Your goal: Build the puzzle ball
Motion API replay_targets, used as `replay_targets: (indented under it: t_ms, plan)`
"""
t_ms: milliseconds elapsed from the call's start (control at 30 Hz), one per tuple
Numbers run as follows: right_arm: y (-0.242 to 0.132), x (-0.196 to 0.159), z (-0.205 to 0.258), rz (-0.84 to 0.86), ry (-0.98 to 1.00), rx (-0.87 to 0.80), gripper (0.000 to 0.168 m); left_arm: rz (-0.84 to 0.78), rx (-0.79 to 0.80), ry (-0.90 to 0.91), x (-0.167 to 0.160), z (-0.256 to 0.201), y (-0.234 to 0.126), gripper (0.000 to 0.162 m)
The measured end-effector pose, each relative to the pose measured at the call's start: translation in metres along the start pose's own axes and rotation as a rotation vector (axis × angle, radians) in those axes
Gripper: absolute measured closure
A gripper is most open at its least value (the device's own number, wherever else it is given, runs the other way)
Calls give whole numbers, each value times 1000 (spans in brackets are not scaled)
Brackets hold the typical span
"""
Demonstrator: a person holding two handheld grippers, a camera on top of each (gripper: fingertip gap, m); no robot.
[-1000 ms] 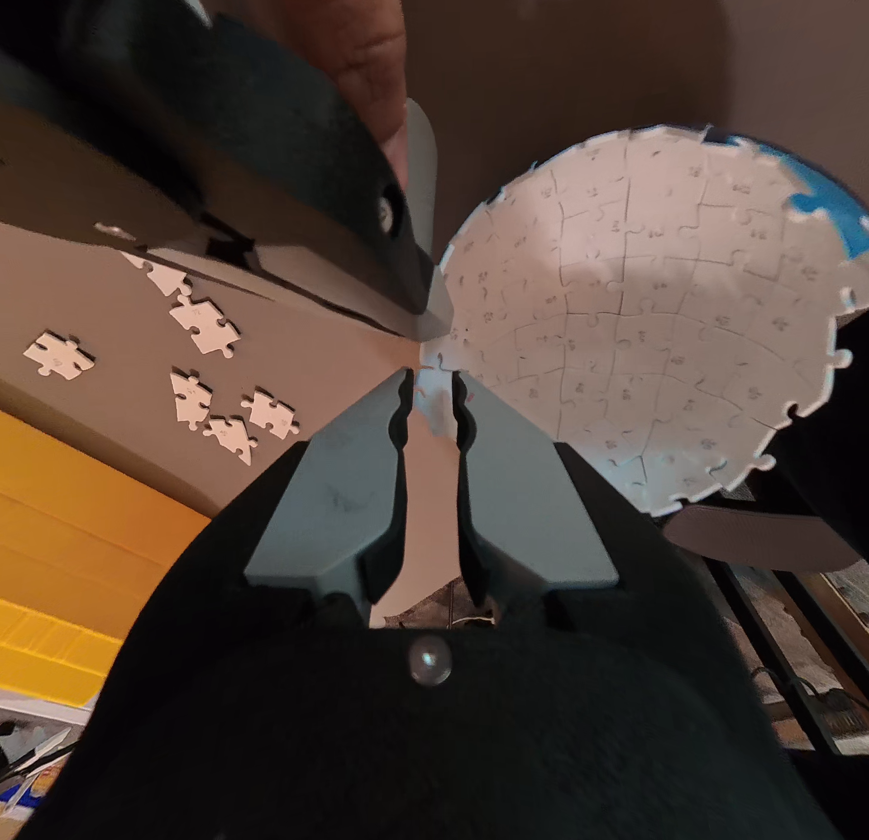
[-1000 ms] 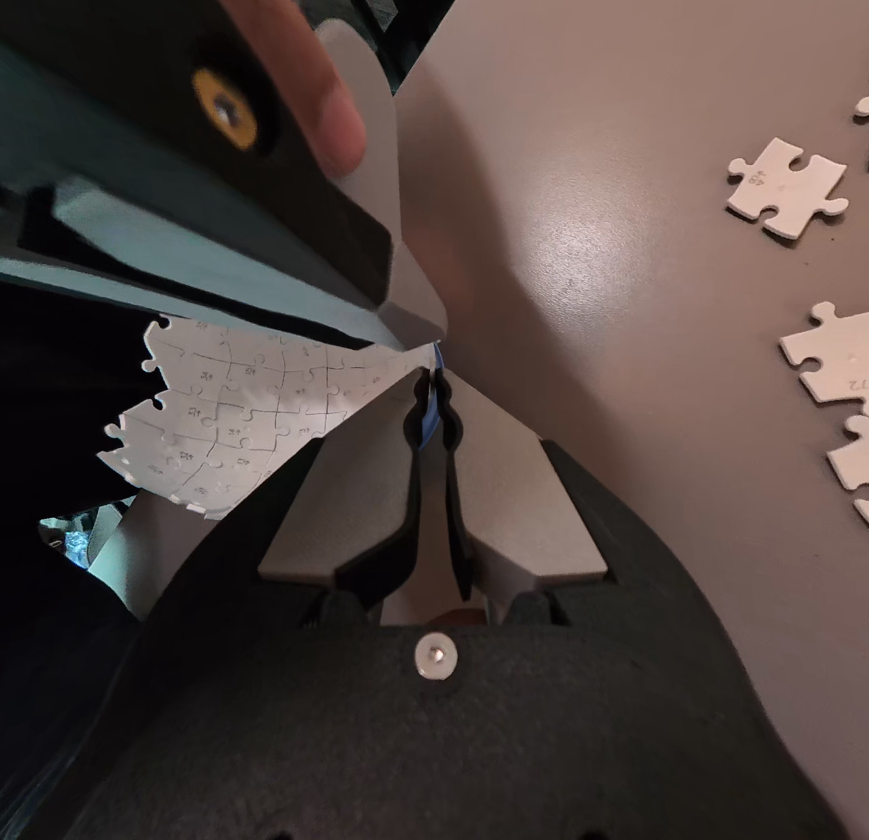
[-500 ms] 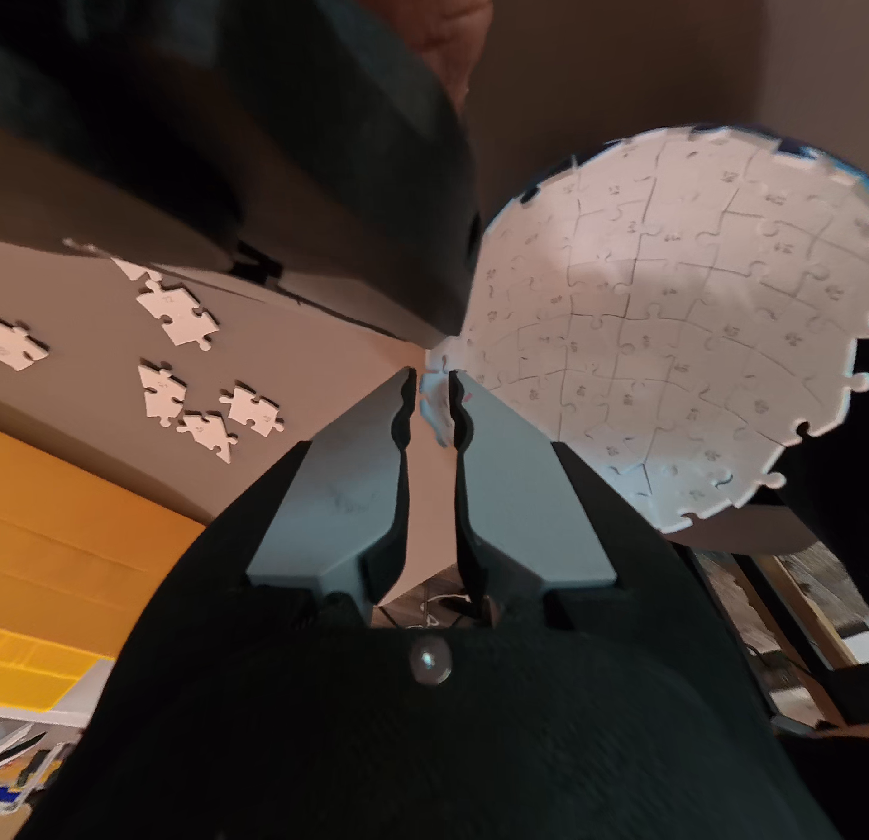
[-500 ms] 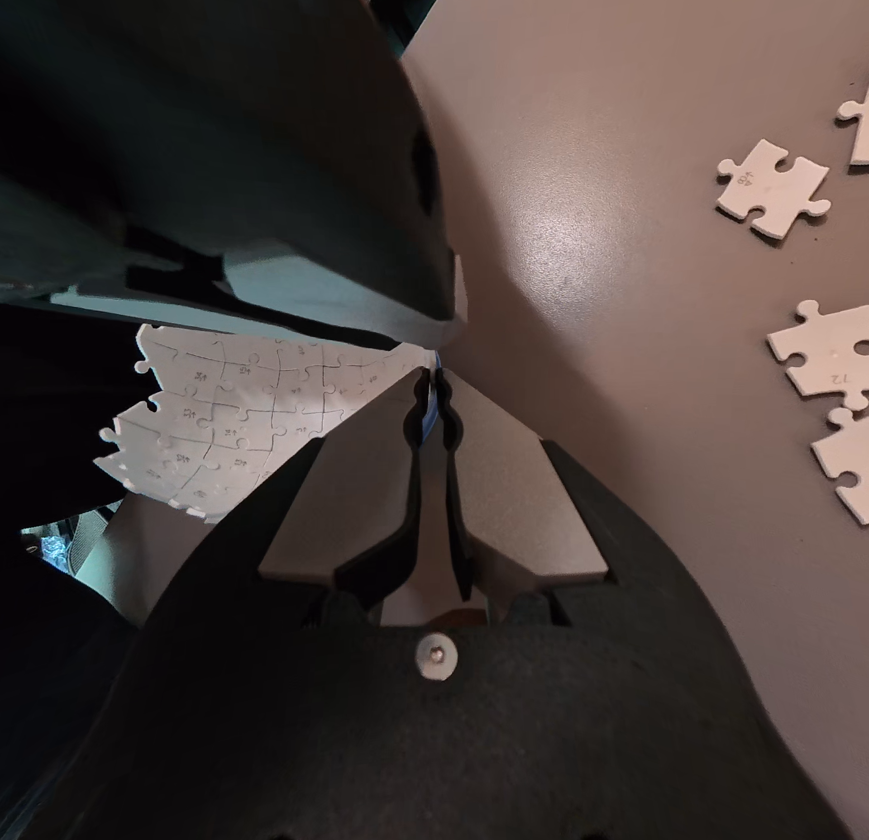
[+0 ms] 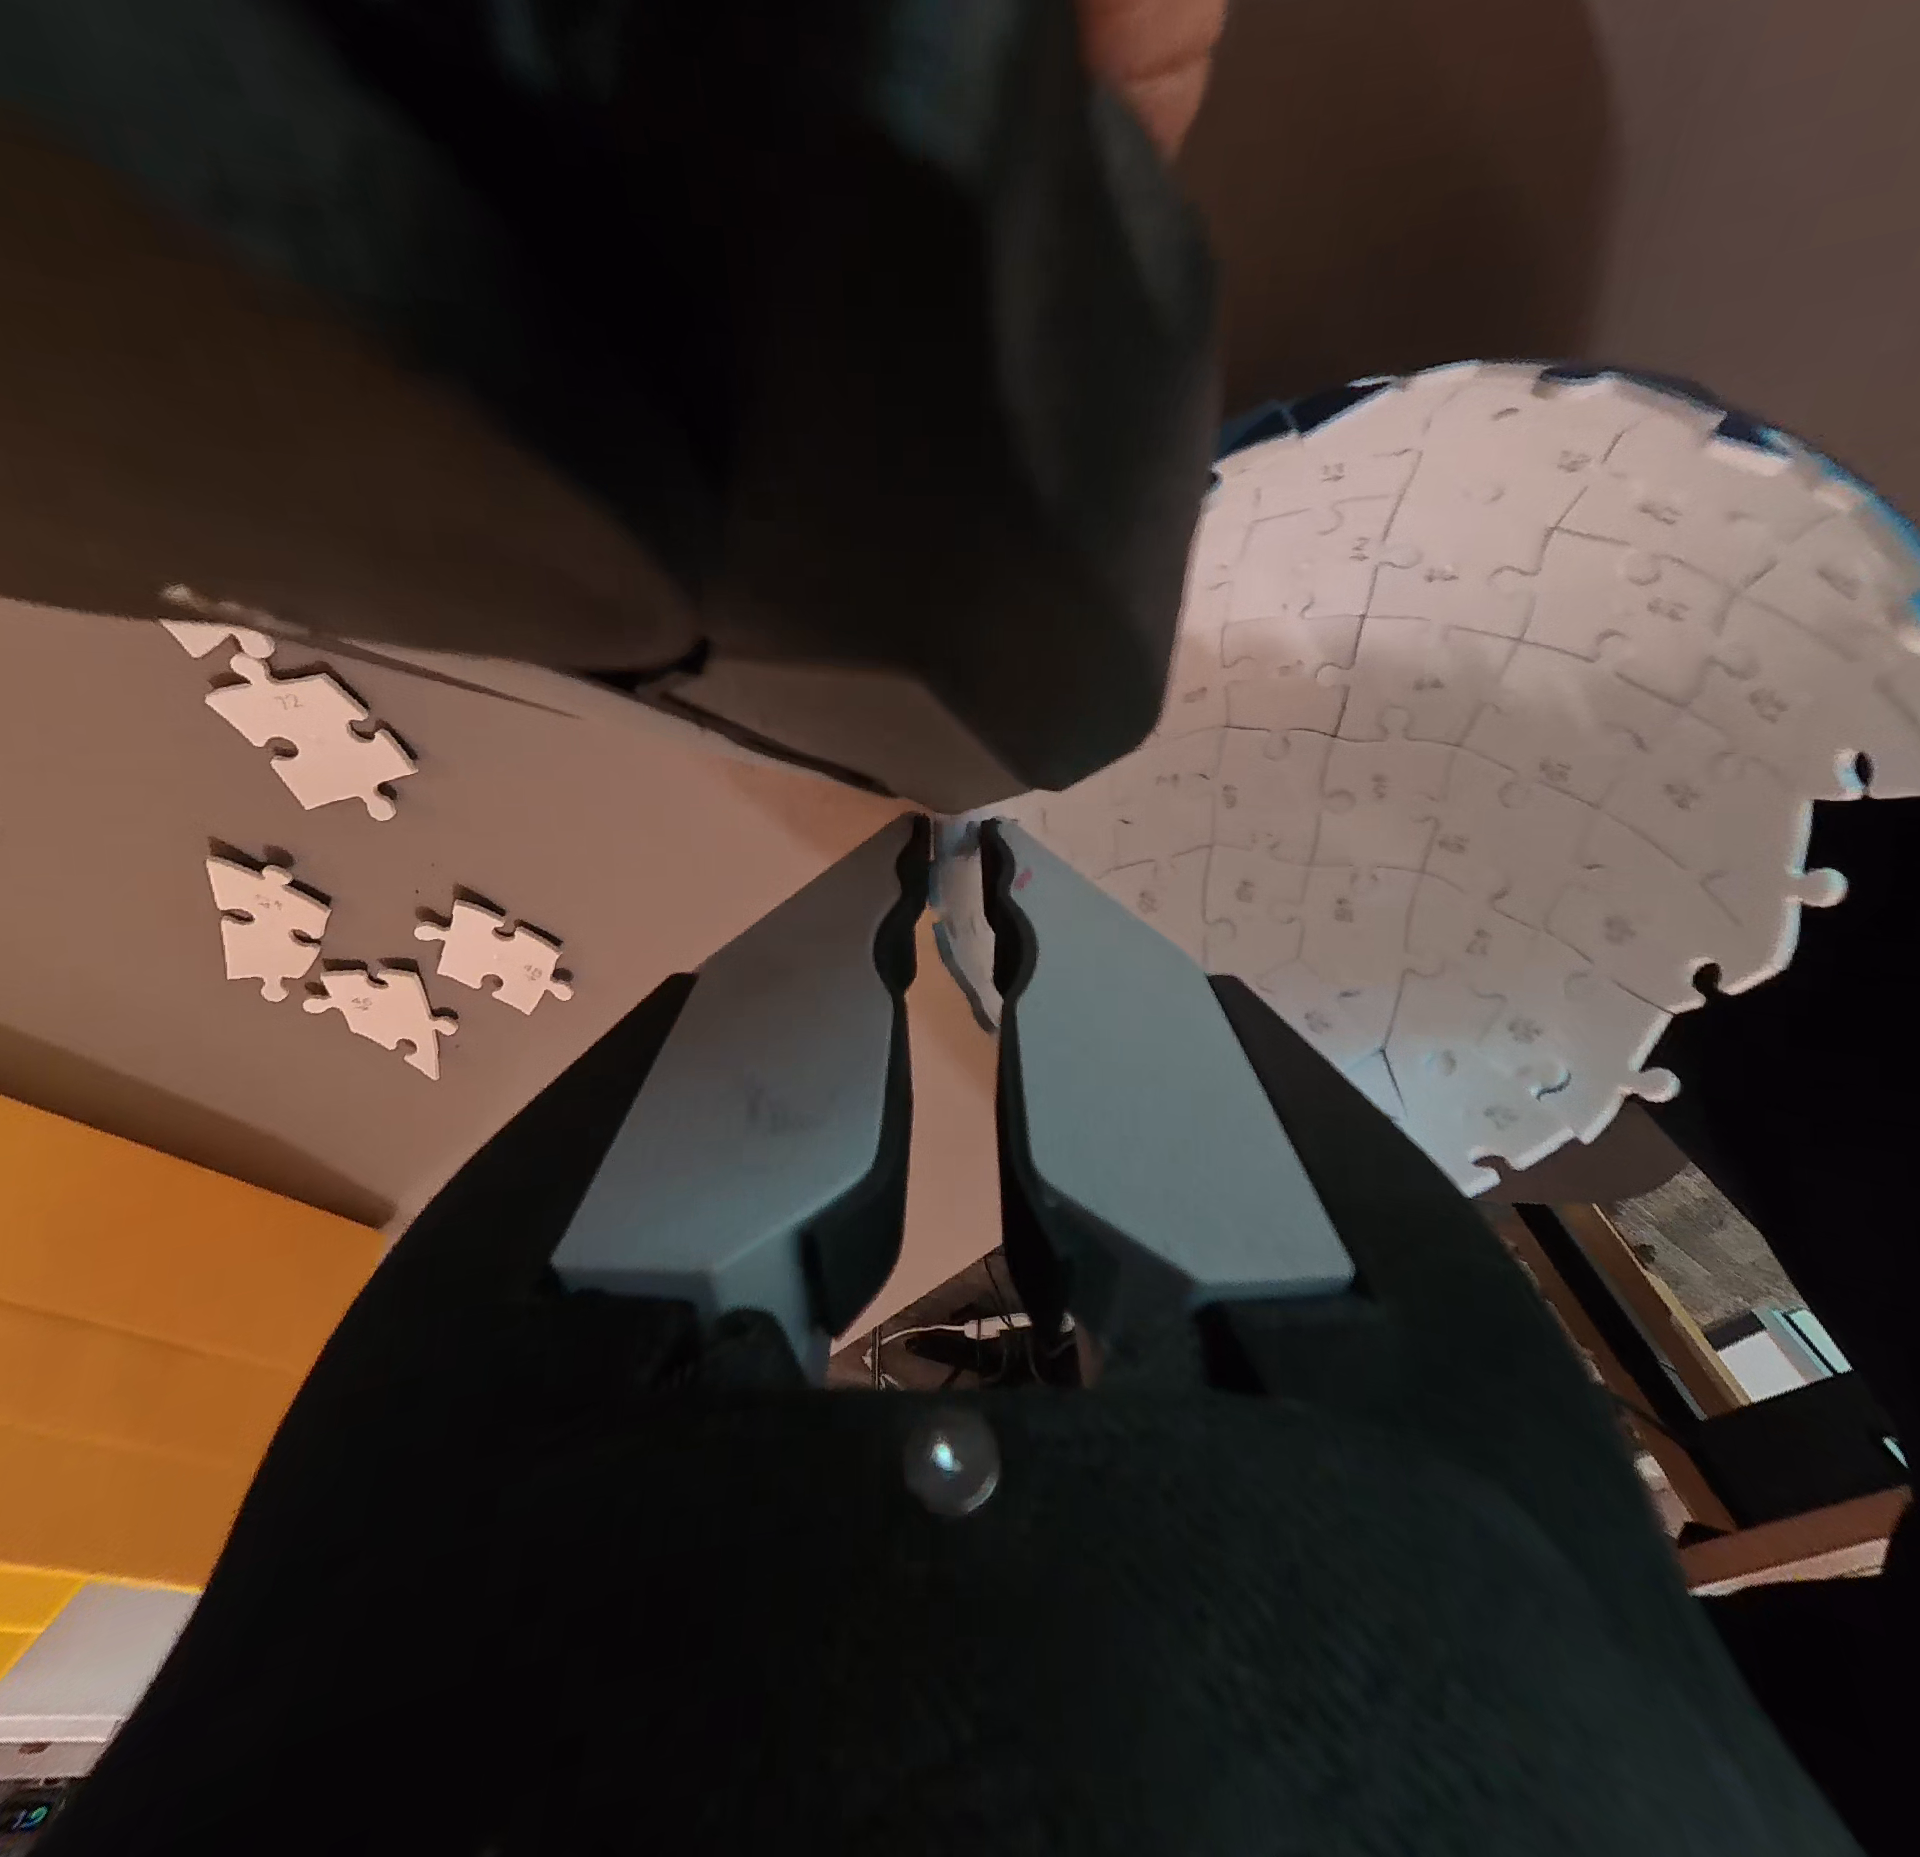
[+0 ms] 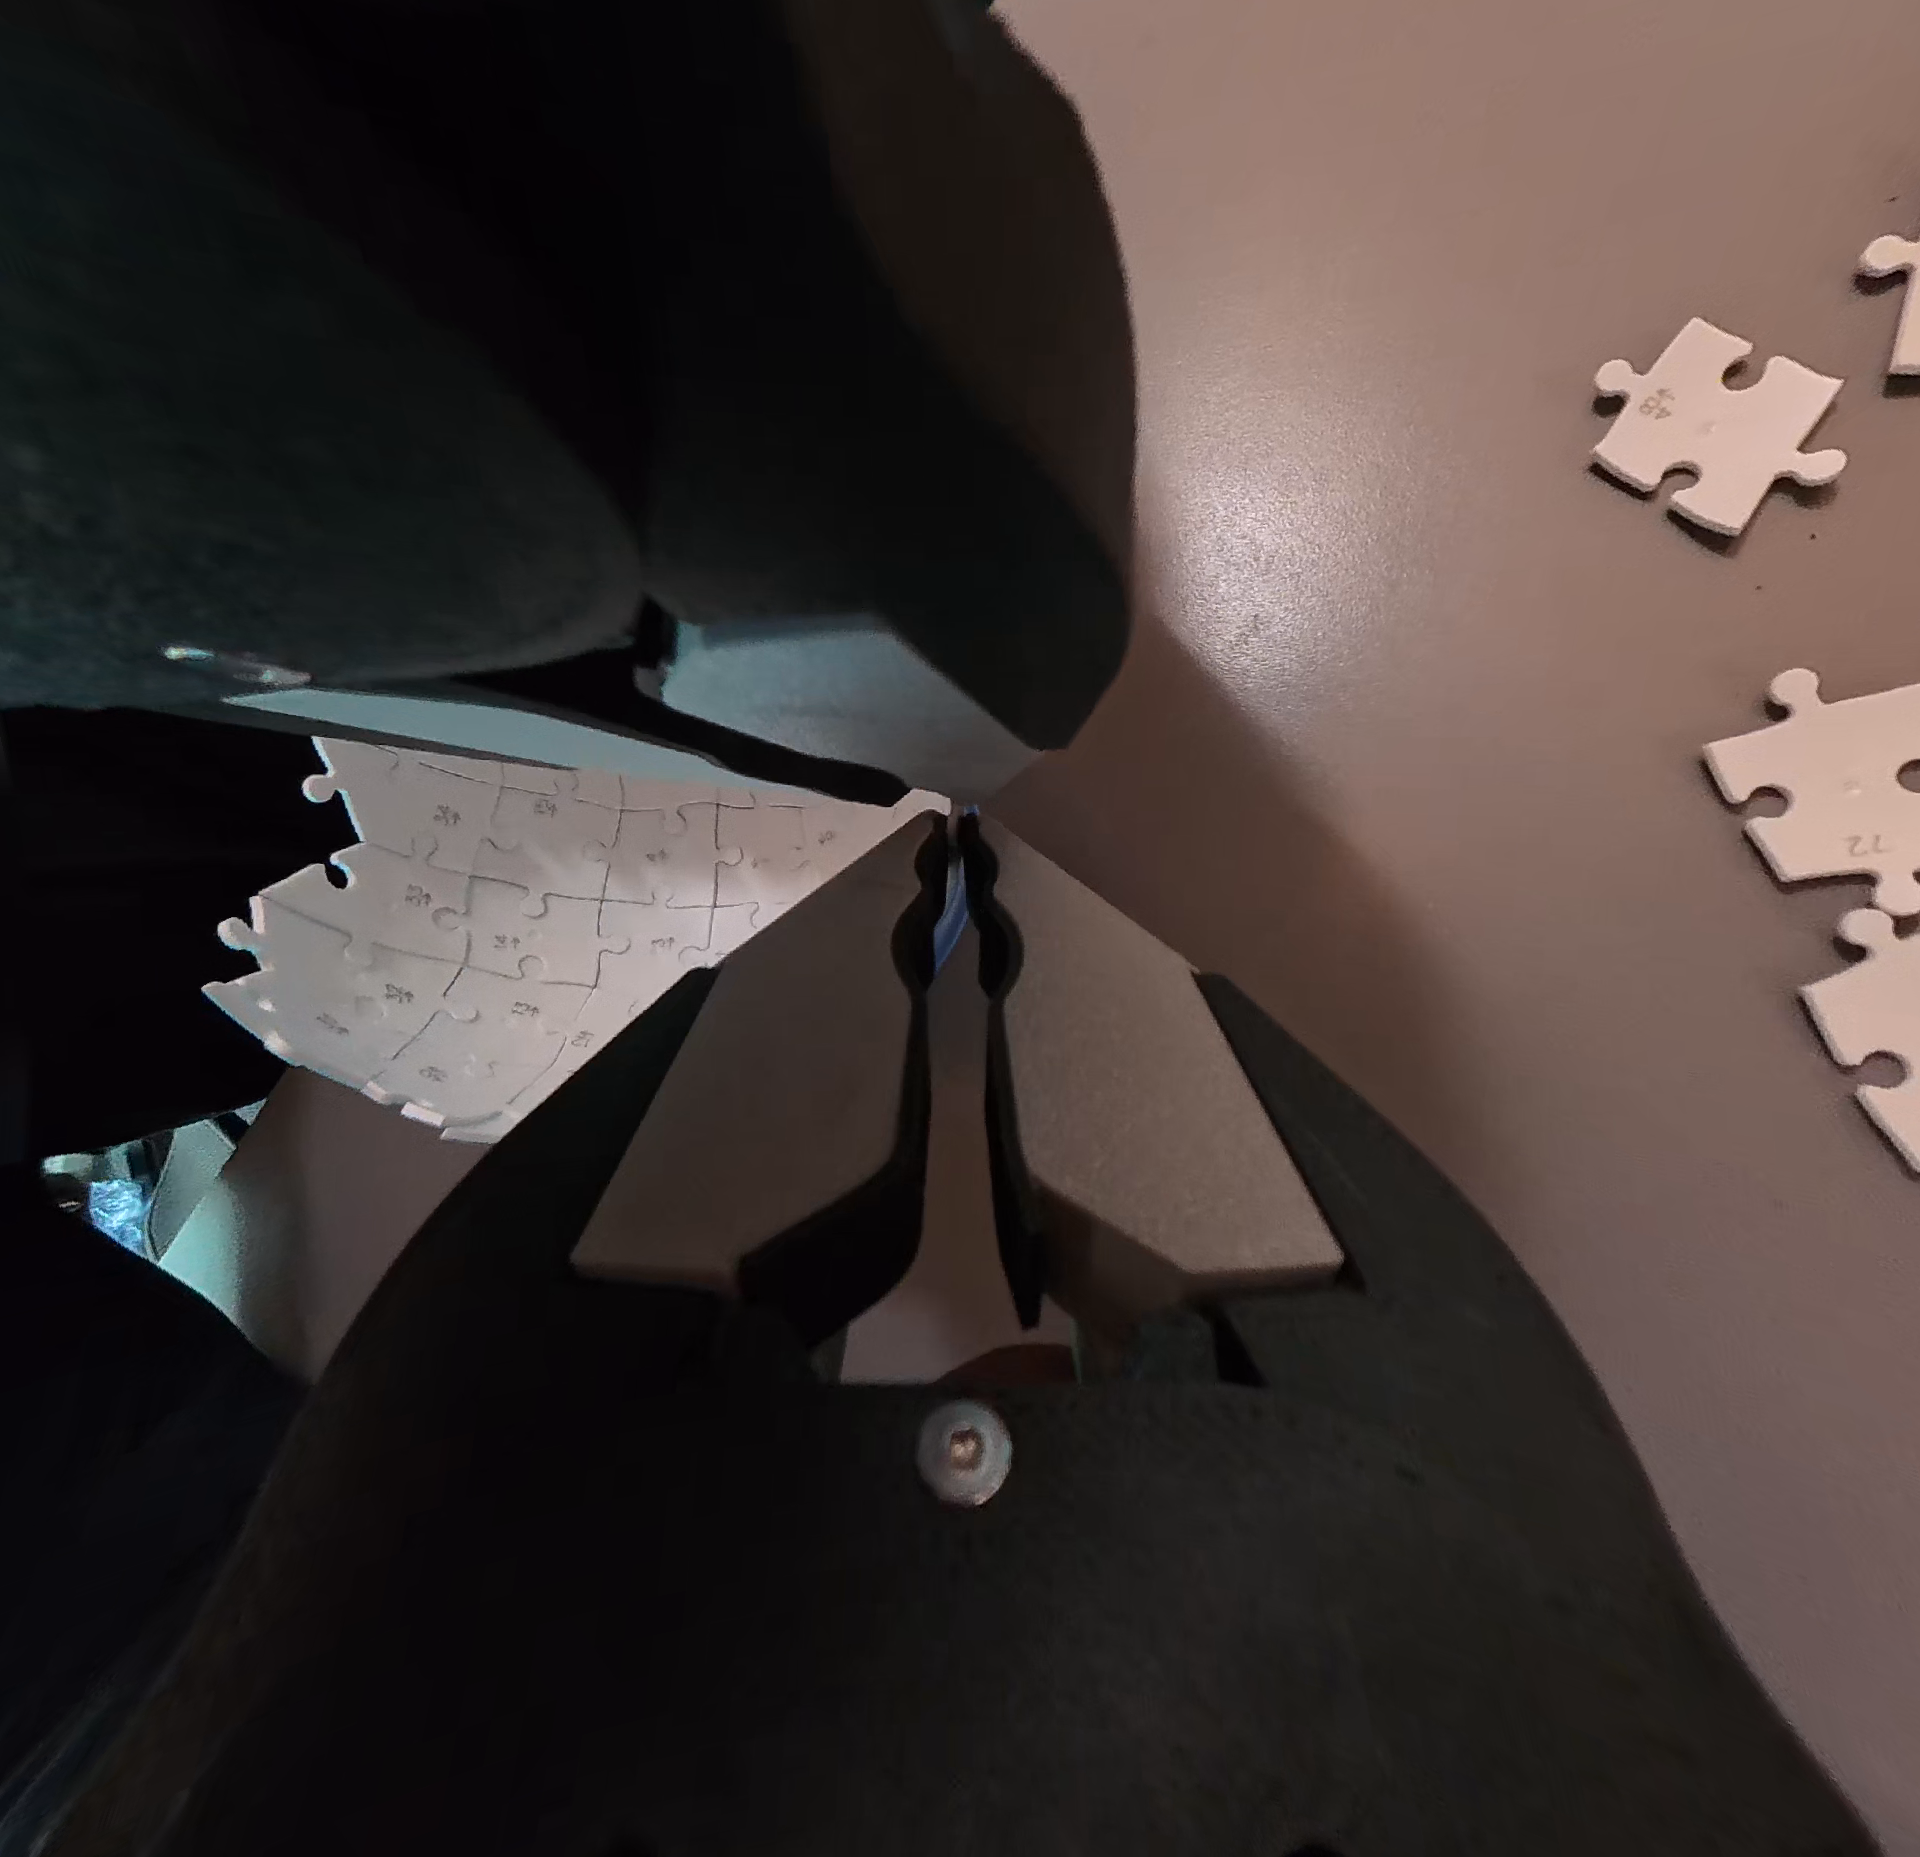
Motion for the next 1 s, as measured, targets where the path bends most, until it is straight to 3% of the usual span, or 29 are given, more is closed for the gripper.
replay_targets:
  t_ms: [633, 1000]
  plan:
    - [7, 4, -4, -11, -5, 113, 156, -22, -13, 12, -3, -4, 0, 158]
    - [7, 6, -9, 81, -41, 120, 151, -10, -5, 17, -4, -1, 1, 157]
Point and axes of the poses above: each gripper's, where its closed fingertips meet, y out along the fingers, x out of its top, z = x × y across the jaws, the point moved 4 cm from there along -y, back along the fingers, and after that the axes turned 3 degrees about -y, right-handed, at the moved point
